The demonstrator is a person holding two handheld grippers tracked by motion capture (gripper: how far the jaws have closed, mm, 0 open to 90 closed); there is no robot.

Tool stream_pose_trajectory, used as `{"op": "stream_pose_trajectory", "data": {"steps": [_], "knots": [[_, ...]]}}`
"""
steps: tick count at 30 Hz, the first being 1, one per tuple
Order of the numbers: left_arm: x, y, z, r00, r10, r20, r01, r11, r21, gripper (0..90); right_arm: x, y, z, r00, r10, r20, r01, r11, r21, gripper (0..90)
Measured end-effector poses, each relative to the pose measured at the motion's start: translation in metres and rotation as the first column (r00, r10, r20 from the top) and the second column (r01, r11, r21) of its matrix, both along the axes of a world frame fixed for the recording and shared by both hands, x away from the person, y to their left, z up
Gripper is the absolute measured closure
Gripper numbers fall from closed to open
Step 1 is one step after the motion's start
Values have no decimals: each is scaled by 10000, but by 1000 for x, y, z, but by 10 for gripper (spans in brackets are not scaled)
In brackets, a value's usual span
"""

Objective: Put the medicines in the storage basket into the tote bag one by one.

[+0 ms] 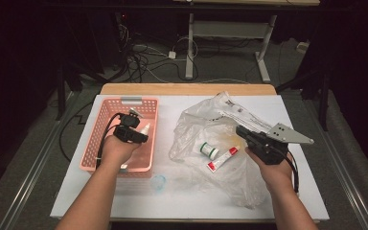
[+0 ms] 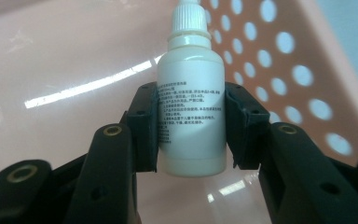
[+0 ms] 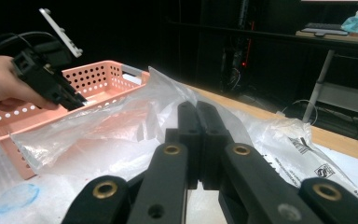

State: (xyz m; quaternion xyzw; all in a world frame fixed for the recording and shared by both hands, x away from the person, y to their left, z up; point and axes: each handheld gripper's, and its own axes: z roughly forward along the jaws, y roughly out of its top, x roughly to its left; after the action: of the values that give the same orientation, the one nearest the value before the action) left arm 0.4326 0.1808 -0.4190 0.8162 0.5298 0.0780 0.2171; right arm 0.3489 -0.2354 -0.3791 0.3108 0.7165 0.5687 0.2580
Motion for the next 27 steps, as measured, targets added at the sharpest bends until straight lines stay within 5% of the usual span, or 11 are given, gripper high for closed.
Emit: {"op": "stream_pose_trajectory", "data": {"steps": [14, 27], "knots": [[-50, 5, 14, 9921, -392, 1194, 447, 9980, -437, 584, -1, 1, 0, 10000, -7, -79, 7, 10000, 37, 900], [-87, 4, 17, 9761, -720, 2052, 952, 9898, -1056, 584, -1, 3, -2, 9999, 6, -137, -6, 10000, -62, 900]]}}
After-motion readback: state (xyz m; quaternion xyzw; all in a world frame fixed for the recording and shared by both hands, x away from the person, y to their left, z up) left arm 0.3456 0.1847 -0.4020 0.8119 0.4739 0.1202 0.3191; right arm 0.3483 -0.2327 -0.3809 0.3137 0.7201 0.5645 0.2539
